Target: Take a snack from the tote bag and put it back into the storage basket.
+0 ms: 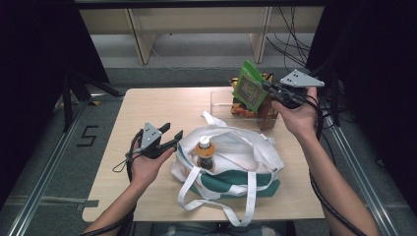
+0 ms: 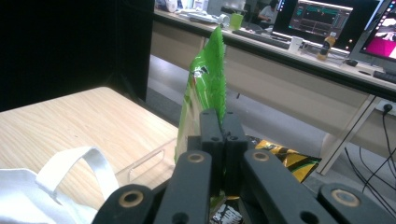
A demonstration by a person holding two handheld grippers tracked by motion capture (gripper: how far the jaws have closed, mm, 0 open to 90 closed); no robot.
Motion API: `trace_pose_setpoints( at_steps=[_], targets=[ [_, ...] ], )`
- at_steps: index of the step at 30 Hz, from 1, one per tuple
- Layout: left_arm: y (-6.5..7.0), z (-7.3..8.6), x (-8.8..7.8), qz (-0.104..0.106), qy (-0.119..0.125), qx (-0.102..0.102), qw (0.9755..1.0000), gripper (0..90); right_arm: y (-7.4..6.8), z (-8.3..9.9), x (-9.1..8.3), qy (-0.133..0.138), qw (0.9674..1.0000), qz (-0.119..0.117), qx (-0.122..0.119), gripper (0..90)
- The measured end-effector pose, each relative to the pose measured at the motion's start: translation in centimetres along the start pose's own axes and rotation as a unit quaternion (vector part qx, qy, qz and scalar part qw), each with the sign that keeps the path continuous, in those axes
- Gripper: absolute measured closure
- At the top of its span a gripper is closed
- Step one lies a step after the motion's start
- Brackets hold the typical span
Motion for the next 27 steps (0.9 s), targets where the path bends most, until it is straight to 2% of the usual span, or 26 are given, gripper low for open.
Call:
trace_pose_setpoints(
  at_steps=[16, 21, 22, 23, 24, 27],
  targets=[
    [0.0, 0.0, 0.0, 0.0, 0.0, 0.0, 1.0, 44.0, -0.1, 0.6, 0.8, -0.005, 0.9999, -0.004, -0.013, 90.0],
    [0.0, 0.0, 0.0, 0.0, -0.002, 0.002, 1.0, 44.0, -0.3, 0.8, 1.0, -0.007, 0.9999, -0.004, -0.008, 90.0],
    [0.0, 0.0, 0.0, 0.0, -0.002, 0.002, 1.0, 44.0, -0.2, 0.8, 1.1, -0.005, 0.9999, -0.005, -0.014, 90.0],
    [0.0, 0.0, 0.0, 0.0, -0.002, 0.002, 1.0, 44.0, -0.4, 0.9, 1.1, -0.007, 1.0, -0.005, -0.006, 90.0],
    [0.0, 0.0, 0.0, 0.001, -0.001, 0.002, 1.0, 44.0, -0.3, 0.9, 1.2, -0.005, 0.9998, -0.007, -0.016, 90.0],
    [0.0, 0.0, 0.0, 0.001, -0.002, 0.002, 1.0, 44.0, -0.4, 0.9, 1.3, -0.005, 0.9998, -0.006, -0.018, 90.0]
  ],
)
Point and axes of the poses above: each handheld gripper's, and its own axes: x roughly forward along the jaws, z roughly out of its underside, y roughly to its right, the point moved 2 cm from there along x, roughly forward along the jaws, and after that the axes turned 11 degrees about y, right-handed, at the moved point
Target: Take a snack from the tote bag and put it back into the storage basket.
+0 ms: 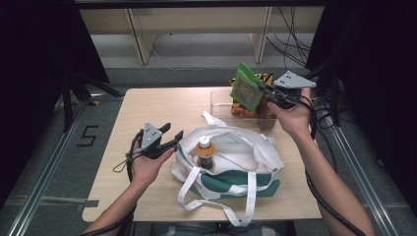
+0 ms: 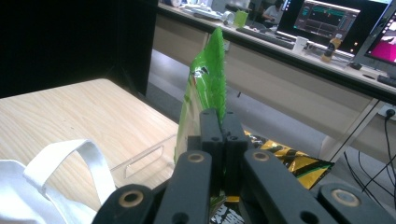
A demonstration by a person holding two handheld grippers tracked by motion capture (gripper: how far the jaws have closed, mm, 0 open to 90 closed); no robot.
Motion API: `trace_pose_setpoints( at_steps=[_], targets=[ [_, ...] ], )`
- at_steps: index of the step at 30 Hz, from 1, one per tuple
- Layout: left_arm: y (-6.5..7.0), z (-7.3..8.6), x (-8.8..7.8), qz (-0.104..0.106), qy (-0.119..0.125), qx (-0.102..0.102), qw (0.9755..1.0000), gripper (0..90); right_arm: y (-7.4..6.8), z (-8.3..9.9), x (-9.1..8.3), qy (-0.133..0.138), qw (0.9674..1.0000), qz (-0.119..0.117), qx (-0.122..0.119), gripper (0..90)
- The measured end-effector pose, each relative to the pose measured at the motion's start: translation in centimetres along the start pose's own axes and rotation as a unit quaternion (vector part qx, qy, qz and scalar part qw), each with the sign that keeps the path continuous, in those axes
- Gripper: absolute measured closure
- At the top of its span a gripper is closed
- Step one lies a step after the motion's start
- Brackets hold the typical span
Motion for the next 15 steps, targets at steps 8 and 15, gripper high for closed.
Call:
trace_pose_setpoints(
  at_steps=[8, 15],
  targets=[
    [0.03, 0.04, 0.03, 0.001, 0.001, -0.001, 1.0, 44.0, -0.12, 0.51, 0.35, -0.002, 1.0, 0.0, -0.004, 90.0],
    [0.08, 0.08, 0.15, 0.004, 0.006, -0.002, 1.0, 44.0, -0.12, 0.92, 0.81, -0.003, 0.9999, 0.002, -0.015, 90.0]
  ],
)
Point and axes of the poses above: each handheld gripper's, and its own axes: x roughly forward along the jaws, z roughly out of its underside, y roughly to its right, the point moved 2 cm from there along x, roughly forward along the jaws, and after that the axes turned 11 degrees about y, right-handed, at the moved point
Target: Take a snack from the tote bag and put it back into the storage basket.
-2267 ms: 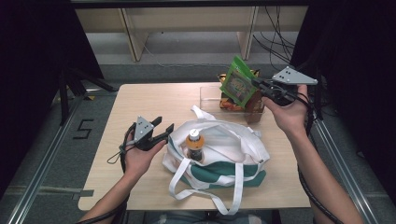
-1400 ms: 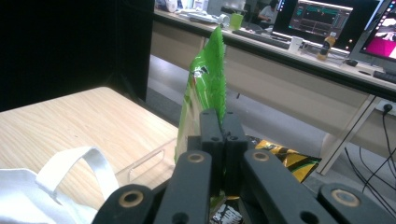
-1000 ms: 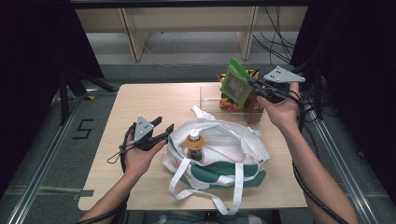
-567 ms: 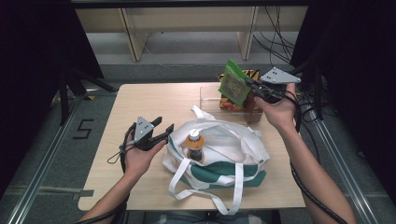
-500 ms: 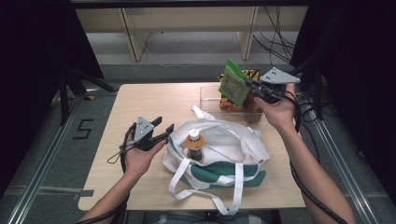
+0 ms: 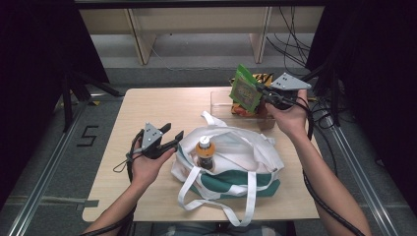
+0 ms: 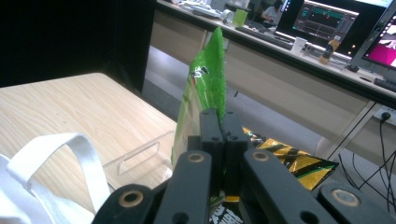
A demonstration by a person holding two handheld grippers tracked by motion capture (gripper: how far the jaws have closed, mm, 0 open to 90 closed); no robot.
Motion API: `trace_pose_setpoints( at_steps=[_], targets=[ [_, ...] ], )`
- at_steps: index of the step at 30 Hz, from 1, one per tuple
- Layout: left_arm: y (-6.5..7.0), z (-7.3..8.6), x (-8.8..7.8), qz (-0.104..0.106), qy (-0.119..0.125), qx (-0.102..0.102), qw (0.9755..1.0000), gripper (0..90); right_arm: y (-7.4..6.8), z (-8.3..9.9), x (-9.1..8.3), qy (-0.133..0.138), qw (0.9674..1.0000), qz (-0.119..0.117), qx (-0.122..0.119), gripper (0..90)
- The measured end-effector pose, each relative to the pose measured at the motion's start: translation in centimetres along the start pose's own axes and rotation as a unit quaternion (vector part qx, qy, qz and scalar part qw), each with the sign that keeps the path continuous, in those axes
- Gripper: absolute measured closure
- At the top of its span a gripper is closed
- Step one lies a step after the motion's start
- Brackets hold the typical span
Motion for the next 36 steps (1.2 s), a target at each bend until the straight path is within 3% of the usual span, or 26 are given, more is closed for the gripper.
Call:
trace_pose_setpoints(
  at_steps=[36],
  targets=[
    [0.0, 0.0, -0.1, -0.002, -0.005, 0.001, 1.0, 44.0, -0.9, 1.5, 2.1, -0.012, 0.9998, -0.002, -0.013, 90.0]
  ],
)
Point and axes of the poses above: each handheld gripper's, and its own axes: x roughly forward along the jaws, z roughly out of its underside, y roughly to its right, the point moved 2 cm from there along x, roughly forward along the jaws, and after that the axes turned 11 degrees about y, right-handed, at the moved point
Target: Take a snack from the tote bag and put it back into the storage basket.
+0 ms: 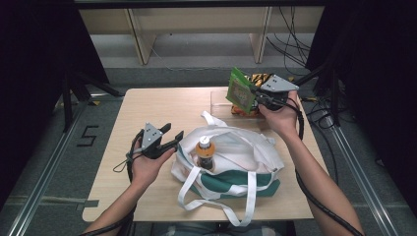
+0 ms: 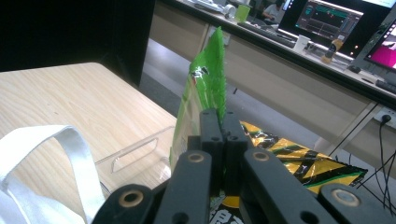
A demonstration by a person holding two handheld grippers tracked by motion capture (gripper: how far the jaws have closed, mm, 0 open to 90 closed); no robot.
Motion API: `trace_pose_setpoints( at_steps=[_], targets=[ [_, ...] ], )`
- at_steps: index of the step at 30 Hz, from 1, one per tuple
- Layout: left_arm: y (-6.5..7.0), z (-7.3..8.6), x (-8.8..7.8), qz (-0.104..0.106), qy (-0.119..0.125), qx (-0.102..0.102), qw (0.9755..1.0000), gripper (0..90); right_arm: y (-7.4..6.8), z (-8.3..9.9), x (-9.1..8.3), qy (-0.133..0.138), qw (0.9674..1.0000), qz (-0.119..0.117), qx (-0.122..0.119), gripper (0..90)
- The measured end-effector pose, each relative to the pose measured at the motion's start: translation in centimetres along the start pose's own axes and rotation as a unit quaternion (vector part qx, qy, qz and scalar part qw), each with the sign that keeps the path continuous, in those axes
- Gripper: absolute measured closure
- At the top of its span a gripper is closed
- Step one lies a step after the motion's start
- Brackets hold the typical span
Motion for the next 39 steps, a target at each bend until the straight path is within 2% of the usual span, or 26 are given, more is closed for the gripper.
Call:
trace_pose_setpoints(
  at_steps=[2, 4, 11, 15, 16, 22, 24, 29, 31, 32, 34, 35, 38, 39],
  targets=[
    [0.0, 0.0, 0.0, 0.0, 0.0, 0.0, 1.0, 44.0, 0.1, 0.1, 0.1, 0.0, 1.0, 0.001, -0.007, 90.0],
    [0.0, 0.0, 0.0, 0.0, 0.0, 0.0, 1.0, 44.0, 0.0, 0.2, 0.1, -0.002, 1.0, 0.002, -0.002, 90.0],
    [0.0, 0.0, 0.0, 0.0, 0.0, 0.0, 1.0, 44.0, -0.2, 0.4, 0.5, 0.001, 0.9999, 0.0, -0.011, 90.0],
    [0.0, 0.0, 0.0, 0.0, 0.001, 0.0, 1.0, 44.0, -0.4, 0.6, 0.6, -0.008, 0.9999, -0.008, -0.001, 90.0],
    [0.0, 0.0, 0.0, 0.0, 0.001, 0.0, 1.0, 44.0, -0.2, 0.7, 0.7, -0.002, 0.9999, 0.001, -0.011, 90.0],
    [0.0, 0.0, 0.0, 0.0, 0.0, 0.0, 1.0, 44.0, -0.4, 0.8, 0.8, -0.009, 1.0, -0.002, -0.004, 90.0],
    [0.0, 0.0, 0.0, 0.0, 0.001, 0.0, 1.0, 44.0, -0.3, 0.9, 0.9, -0.003, 0.9999, 0.004, -0.013, 90.0],
    [-0.1, 0.0, 0.0, -0.001, 0.0, -0.001, 1.0, 44.0, -0.5, 1.2, 1.1, -0.014, 0.9999, -0.001, -0.003, 90.0],
    [-0.1, 0.0, 0.0, -0.001, 0.0, 0.0, 1.0, 44.0, -0.2, 1.2, 1.3, -0.004, 0.9997, 0.001, -0.024, 90.0],
    [-0.1, 0.0, 0.0, -0.001, 0.0, -0.001, 1.0, 44.0, -0.5, 1.3, 1.2, -0.013, 0.9999, -0.003, -0.004, 90.0],
    [-0.1, 0.0, 0.0, 0.0, 0.0, -0.001, 1.0, 44.0, -0.5, 1.4, 1.3, -0.013, 0.9998, -0.008, -0.009, 90.0],
    [-0.1, 0.0, 0.0, -0.001, 0.0, -0.001, 1.0, 44.0, -0.6, 1.5, 1.3, -0.016, 0.9999, -0.001, -0.003, 90.0],
    [0.0, 0.0, 0.0, 0.0, 0.0, -0.001, 1.0, 44.0, -0.6, 1.6, 1.4, -0.019, 0.9998, -0.008, -0.003, 90.0],
    [0.0, 0.0, 0.0, 0.0, 0.0, -0.001, 1.0, 44.0, -0.4, 1.6, 1.4, -0.013, 0.9998, -0.004, -0.016, 90.0]
  ],
)
Point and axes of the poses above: each handheld gripper's, and its own axes: x roughly forward along the jaws, z roughly out of its underside, y roughly to its right, the point moved 2 cm from there along x, roughly forward along the jaws, and after that the axes turned 11 degrees about y, right-handed, at the moved point
